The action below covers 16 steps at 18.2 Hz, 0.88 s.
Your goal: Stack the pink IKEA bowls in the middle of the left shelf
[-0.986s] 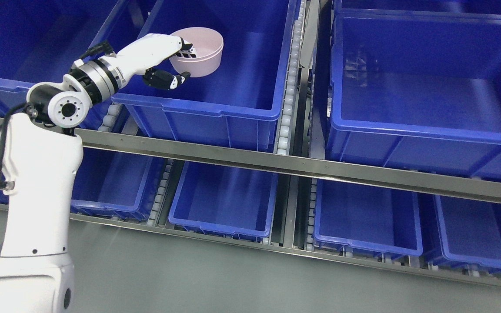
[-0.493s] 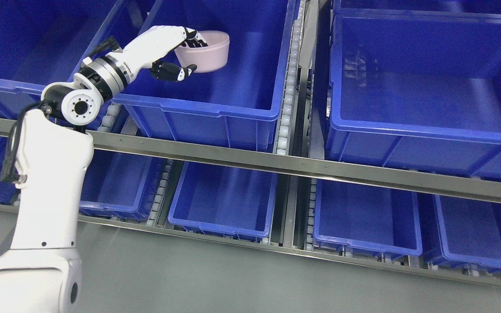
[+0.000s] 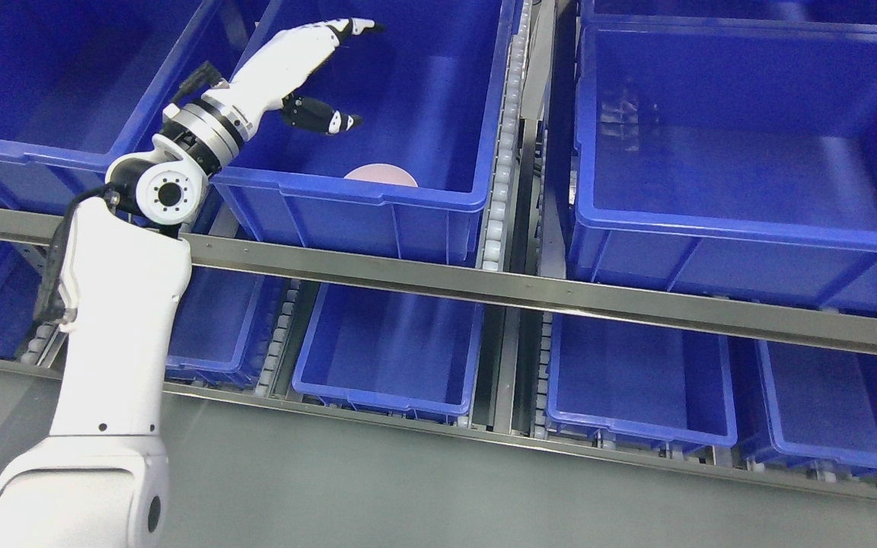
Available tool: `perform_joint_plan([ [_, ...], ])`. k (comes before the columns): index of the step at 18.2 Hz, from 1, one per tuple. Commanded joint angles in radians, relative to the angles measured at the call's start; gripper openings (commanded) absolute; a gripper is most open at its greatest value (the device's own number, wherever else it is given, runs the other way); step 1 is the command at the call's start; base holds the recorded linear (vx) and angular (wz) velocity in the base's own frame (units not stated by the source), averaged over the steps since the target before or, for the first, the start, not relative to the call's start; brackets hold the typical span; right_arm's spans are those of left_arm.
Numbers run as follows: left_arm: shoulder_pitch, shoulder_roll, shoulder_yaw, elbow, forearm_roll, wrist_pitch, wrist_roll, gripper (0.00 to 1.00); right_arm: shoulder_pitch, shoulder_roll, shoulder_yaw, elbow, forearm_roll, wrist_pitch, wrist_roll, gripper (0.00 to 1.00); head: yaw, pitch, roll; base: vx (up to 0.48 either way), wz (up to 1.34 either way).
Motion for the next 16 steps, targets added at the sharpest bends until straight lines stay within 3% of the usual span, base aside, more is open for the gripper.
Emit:
perform_joint_plan([
  [1,0.003,-0.062,0.117,-0.017,0.229,0.110,0.187,0.87,0.000,-0.017,-0.009,0.000,0.008,0.001,0.000,1.00,0.0000,0.000,0.000,-0.005,-0.04],
  [4,0.014,-0.062,0.117,-0.094,0.624,0.407,0.382,0.90,0.000,-0.017,-0.009,0.000,0.008,0.001,0.000,1.00,0.0000,0.000,0.000,-0.008,-0.07],
  [5,0.041,-0.062,0.117,-0.133,0.663,0.471,0.420,0.94,0.000,-0.017,-0.009,0.000,0.008,0.001,0.000,1.00,0.0000,0.000,0.000,-0.008,-0.17],
  [7,0.121,-0.062,0.107,-0.221,0.668,0.511,0.422,0.99,0.000,-0.017,-0.009,0.000,0.008,0.001,0.000,1.00,0.0000,0.000,0.000,-0.007,-0.23],
  [10,0.256,-0.062,0.087,-0.376,0.726,0.578,0.405,0.99,0.000,-0.017,-0.009,0.000,0.008,0.001,0.000,1.00,0.0000,0.000,0.000,-0.006,-0.36],
  [13,0.290,-0.062,0.114,-0.489,0.745,0.669,0.404,1.00,0.000,-0.017,-0.009,0.000,0.008,-0.001,0.000,1.00,0.0000,0.000,0.000,-0.007,-0.45],
  [16,0.328,-0.062,0.119,-0.536,0.746,0.675,0.355,1.00,0.000,-0.017,-0.009,0.000,0.008,0.001,0.000,1.00,0.0000,0.000,0.000,0.013,-0.31],
])
